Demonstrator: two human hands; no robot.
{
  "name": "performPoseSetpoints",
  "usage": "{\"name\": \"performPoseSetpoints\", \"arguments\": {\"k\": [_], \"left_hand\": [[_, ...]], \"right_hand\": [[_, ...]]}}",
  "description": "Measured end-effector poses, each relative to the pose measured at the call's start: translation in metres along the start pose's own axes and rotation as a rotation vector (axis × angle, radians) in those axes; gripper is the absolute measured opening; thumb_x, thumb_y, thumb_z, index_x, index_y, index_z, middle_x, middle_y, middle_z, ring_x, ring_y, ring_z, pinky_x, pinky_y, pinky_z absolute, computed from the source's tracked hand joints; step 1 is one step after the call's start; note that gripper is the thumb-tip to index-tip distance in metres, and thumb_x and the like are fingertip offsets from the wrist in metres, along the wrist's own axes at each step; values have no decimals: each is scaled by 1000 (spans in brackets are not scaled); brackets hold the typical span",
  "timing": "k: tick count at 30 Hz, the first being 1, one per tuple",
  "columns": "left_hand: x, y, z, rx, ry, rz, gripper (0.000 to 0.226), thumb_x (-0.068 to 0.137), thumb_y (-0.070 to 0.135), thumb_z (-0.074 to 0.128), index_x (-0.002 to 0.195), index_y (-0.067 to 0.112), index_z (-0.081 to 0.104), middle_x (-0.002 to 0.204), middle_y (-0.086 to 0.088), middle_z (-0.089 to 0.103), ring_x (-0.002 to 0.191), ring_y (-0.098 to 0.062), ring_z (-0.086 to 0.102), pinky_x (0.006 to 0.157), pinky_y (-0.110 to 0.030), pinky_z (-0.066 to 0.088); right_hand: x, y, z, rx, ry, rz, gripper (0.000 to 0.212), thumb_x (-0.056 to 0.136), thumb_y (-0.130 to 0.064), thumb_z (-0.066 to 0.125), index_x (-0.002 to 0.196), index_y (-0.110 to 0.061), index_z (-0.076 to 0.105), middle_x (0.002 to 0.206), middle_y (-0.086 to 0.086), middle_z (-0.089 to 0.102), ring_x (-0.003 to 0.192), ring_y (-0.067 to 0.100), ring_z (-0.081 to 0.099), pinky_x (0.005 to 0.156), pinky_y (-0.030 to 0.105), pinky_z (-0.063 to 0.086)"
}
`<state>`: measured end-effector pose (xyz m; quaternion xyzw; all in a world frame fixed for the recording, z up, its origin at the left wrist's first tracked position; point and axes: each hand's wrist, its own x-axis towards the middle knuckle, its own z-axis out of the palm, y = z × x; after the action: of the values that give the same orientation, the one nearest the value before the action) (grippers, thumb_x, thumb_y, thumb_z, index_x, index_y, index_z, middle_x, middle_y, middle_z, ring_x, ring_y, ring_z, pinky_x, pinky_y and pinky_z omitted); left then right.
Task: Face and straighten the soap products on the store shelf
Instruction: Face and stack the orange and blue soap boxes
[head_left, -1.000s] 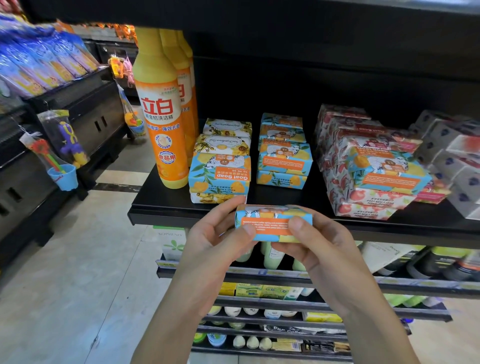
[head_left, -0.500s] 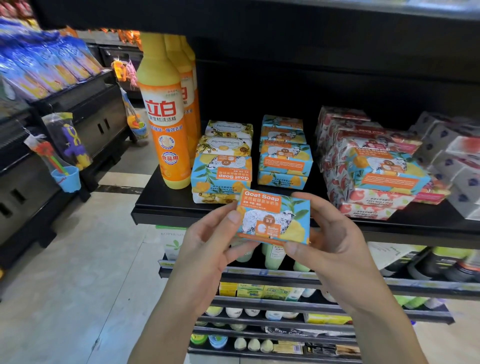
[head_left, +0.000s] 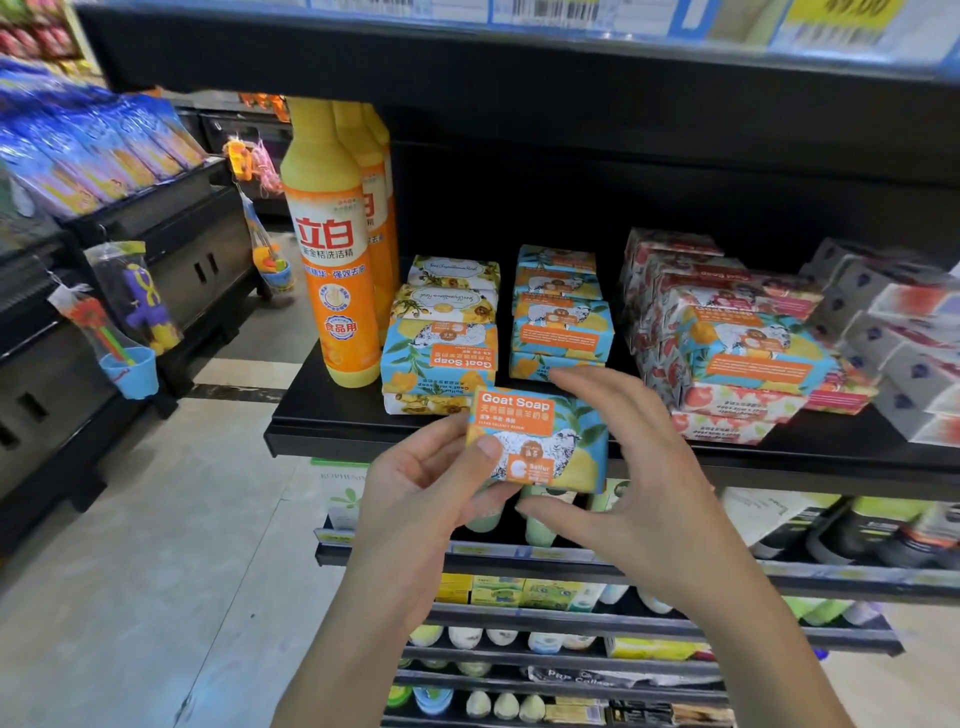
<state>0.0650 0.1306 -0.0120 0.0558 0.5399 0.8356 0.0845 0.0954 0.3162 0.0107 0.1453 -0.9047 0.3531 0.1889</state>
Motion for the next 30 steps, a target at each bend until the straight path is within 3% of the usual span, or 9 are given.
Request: {"name": "performPoseSetpoints", "arguments": {"k": [2,6,8,11,14,18,21,24,30], "left_hand": [[-1,1,0,4,-1,22,49,77,21,72,124,8,68,110,-12,77,104,-26,75,81,-33,63],[-4,5,-4,15,15,66,43,77,19,71,119,9,70,107,-10,78,101,-23,76,73,-28,62],[-5,10,-9,66,21,91,44,78,22,71,121,11,70,108,-8,78,103,-22,75,78,-30,63],[-4,20,-19,186,8,163,44,83,27,79,125,15,68,113,-3,78,108,-21,73,87,-33,61],[-4,26,-36,423,17,300,39,87,33,80,123,26,69,114,9,77,109,-11,72,93,-27,58],[7,25,-66,973,197,445,49,84,49,70,129,30,66,121,22,69,116,2,62,98,-24,51],[23,17,-84,1259,226,459,56,87,52,68,136,27,62,132,12,65,125,-8,57,105,-34,49],[38,2,-97,1415,206,468,72,88,70,58,138,18,62,140,-1,64,134,-22,55,113,-43,41],[49,-13,-104,1521,209,536,80,84,74,50,138,17,64,143,-1,62,135,-19,55,115,-40,32]], "right_hand": [[7,0,3,-88,-25,-74,84,77,-45,85,149,-32,45,143,-21,40,137,-5,33,109,3,21],[19,-3,7,-123,-20,-125,78,78,-56,77,145,-23,53,135,-11,52,129,11,47,108,17,34],[24,-8,7,-98,-30,-127,77,77,-59,72,143,-24,55,134,-12,54,128,10,49,107,18,36],[32,-14,3,-30,-46,-99,75,78,-49,83,144,-28,55,132,-21,52,129,0,47,105,15,37],[44,-19,-4,56,-56,-52,78,74,-55,81,144,-33,54,131,-30,49,128,-3,47,103,21,44],[74,-23,-8,96,-20,7,84,68,-66,77,142,-32,57,129,-20,56,122,0,55,101,29,51],[104,-21,-10,114,-26,35,88,66,-65,83,142,-28,57,127,-15,61,114,3,63,96,32,56],[136,-20,-11,79,-75,56,81,74,-45,88,144,-22,56,125,-13,64,110,3,64,98,30,55],[189,-15,3,-68,-172,81,79,78,-48,84,147,-26,52,143,-5,54,122,10,57,101,31,51]]}}
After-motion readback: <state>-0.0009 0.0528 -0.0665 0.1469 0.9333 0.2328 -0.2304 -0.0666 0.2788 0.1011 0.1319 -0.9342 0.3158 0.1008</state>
